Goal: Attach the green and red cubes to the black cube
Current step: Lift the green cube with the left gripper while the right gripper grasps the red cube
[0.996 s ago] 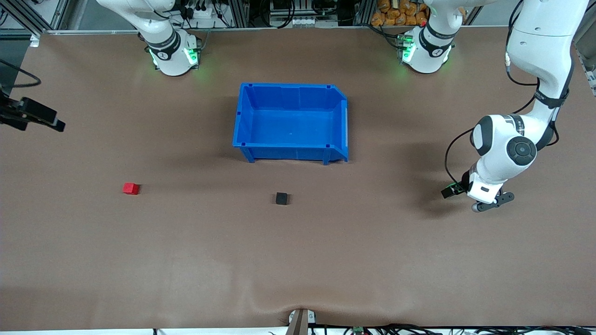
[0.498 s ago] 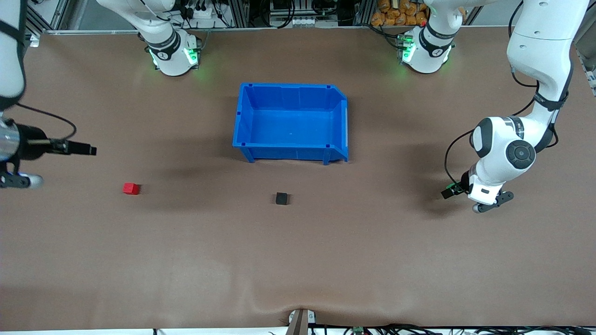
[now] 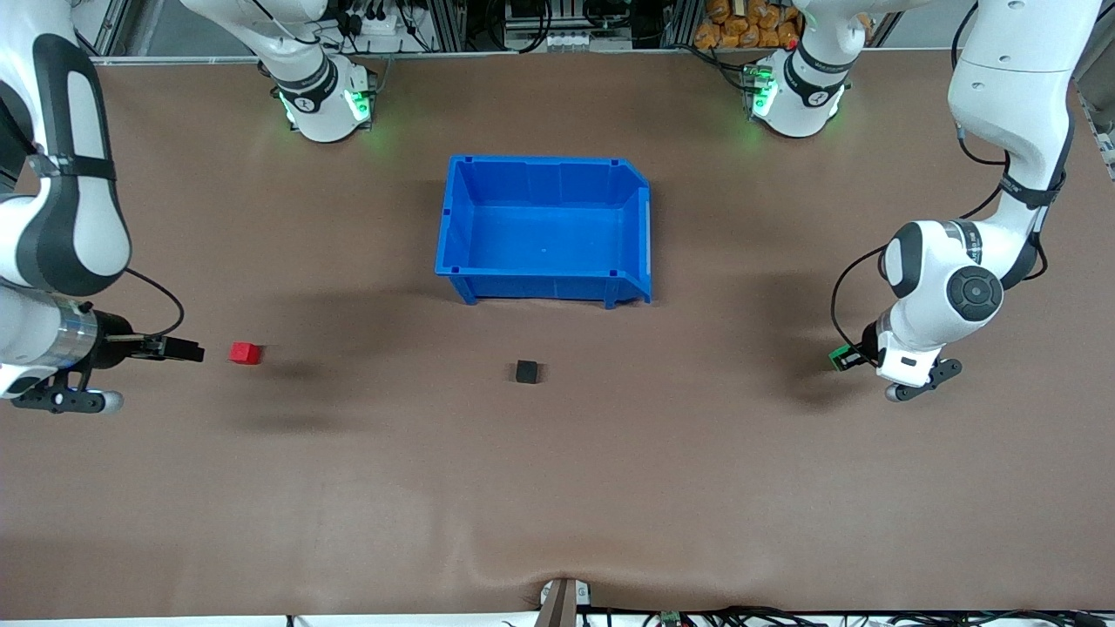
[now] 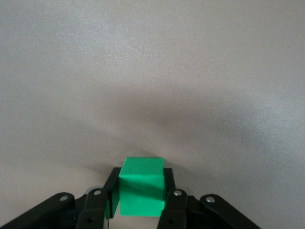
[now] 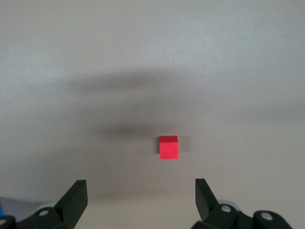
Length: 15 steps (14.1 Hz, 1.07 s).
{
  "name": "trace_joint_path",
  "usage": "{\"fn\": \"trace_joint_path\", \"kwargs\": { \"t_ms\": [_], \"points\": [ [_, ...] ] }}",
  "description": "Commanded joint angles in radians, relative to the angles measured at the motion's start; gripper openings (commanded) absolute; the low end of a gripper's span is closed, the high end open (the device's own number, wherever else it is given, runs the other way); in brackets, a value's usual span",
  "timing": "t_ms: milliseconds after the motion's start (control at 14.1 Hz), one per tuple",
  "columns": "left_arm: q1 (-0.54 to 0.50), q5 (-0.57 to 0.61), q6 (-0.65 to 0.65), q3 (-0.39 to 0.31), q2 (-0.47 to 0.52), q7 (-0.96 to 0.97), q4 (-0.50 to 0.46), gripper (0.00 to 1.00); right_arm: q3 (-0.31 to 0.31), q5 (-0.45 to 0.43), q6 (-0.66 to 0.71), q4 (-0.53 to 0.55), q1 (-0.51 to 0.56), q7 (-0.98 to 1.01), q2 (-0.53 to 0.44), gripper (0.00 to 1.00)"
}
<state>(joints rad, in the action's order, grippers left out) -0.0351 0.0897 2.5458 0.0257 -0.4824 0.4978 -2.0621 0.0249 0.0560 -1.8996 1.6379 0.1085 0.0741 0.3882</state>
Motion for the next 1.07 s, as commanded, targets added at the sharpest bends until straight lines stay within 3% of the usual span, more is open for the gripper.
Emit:
{"fn": "trace_joint_path", "kwargs": {
  "t_ms": [0, 213, 427, 712, 996],
  "points": [
    [0.006, 0.019, -0.021, 0.006, 0.011, 0.072, 0.014, 0.00, -0.013, -0.018, -0.146, 0.118, 0.029, 0.024, -0.012, 1.00],
    [0.004, 0.019, -0.119, 0.075, 0.054, 0.242, 0.060, 0.00, -0.013, -0.018, -0.233, 0.184, 0.031, 0.079, 0.020, 1.00],
    [0.006, 0.015, -0.336, 0.154, 0.056, 0.423, 0.218, 0.00, -0.013, -0.018, -0.257, 0.183, 0.040, 0.111, 0.084, 1.00],
    [0.018, 0.009, -0.452, 0.258, 0.032, 0.663, 0.355, 0.00, -0.013, -0.019, -0.269, 0.183, 0.049, 0.131, 0.153, 1.00],
    [0.116, -0.092, -0.539, 0.269, -0.039, 0.856, 0.500, 0.00, -0.013, -0.018, -0.311, 0.192, 0.062, 0.165, 0.195, 1.00]
  ]
}}
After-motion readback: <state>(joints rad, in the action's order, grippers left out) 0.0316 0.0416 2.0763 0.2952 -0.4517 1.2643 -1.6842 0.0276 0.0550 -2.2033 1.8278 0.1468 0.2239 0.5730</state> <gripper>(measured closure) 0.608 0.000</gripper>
